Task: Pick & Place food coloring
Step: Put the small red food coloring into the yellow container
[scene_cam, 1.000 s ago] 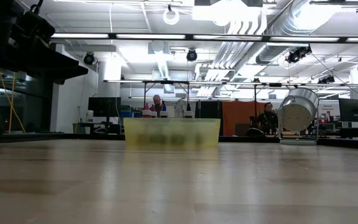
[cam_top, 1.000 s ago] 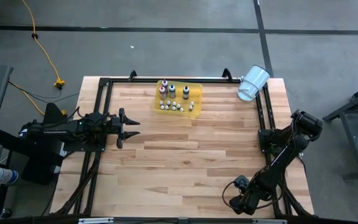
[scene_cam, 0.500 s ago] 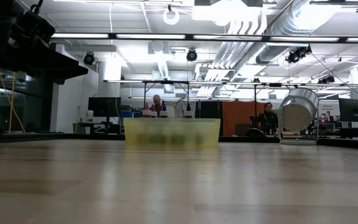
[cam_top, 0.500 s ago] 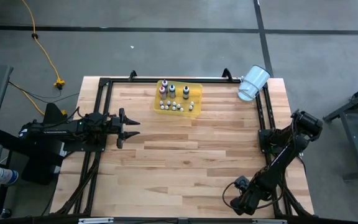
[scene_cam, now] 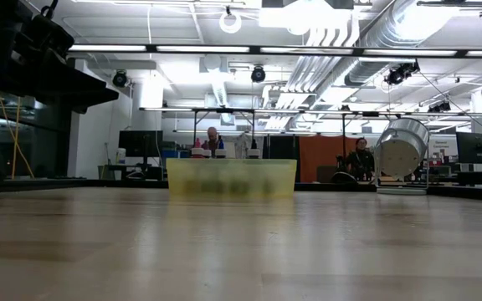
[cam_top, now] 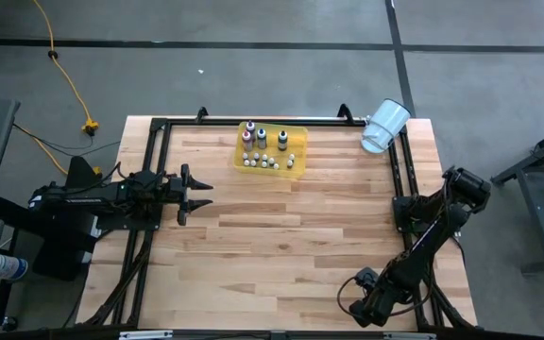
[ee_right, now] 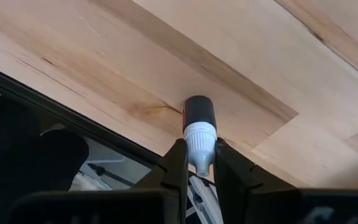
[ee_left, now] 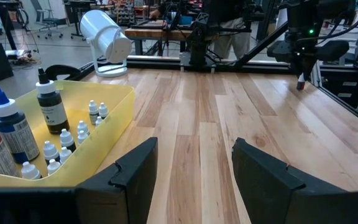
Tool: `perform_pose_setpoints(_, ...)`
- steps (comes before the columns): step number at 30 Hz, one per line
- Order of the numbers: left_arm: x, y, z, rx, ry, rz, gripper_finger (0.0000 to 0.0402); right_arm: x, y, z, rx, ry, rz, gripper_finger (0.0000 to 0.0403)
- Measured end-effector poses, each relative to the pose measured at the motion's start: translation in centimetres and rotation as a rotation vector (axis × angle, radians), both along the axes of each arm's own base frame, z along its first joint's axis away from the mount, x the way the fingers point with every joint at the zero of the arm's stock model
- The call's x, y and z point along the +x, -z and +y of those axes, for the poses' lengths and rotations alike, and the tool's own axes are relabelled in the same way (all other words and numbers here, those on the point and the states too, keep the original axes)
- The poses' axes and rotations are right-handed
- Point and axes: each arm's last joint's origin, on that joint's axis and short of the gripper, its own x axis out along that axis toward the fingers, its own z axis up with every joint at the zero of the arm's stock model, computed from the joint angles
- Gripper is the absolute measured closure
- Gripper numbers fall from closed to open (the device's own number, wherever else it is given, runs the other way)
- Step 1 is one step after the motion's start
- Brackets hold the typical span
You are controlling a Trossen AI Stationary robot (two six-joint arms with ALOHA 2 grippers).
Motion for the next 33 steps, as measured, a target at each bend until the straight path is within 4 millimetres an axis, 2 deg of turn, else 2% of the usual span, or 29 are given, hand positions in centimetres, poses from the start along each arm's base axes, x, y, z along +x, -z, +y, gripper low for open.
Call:
perform_pose_setpoints(7, 0.0, 0.0, 0.0, 0.000, 0.000, 0.000, 0.0204, 0.4, -0.6, -0.4, 0.005, 0.000, -0.044, 0.0357)
perform_pose_setpoints(12, 0.0, 0.0, 0.0, 0.000, 0.000, 0.000, 0.0204, 0.9, -2.6, -1.5, 0.016, 0.018, -0.150, 0.0357)
perform_pose_setpoints(17, 0.0, 0.0, 0.0, 0.000, 0.000, 0.000, 0.0204, 1.8, -4.9, -3.5, 0.018, 0.006, -0.277, 0.0357)
perform_pose_setpoints(22, 0.0, 0.0, 0.0, 0.000, 0.000, 0.000, 0.0204, 3.1, -7.3, -6.5, -0.002, -0.009, -0.440, 0.0357)
perform_pose_setpoints(26, 0.0, 0.0, 0.0, 0.000, 0.000, 0.000, 0.0204, 4.2, -9.1, -9.7, -0.066, -0.009, -0.572, 0.0357)
perform_pose_setpoints(33, 0.0, 0.0, 0.0, 0.000, 0.000, 0.000, 0.0204, 6.1, -10.9, -15.6, -0.183, -0.035, -0.718, 0.0357)
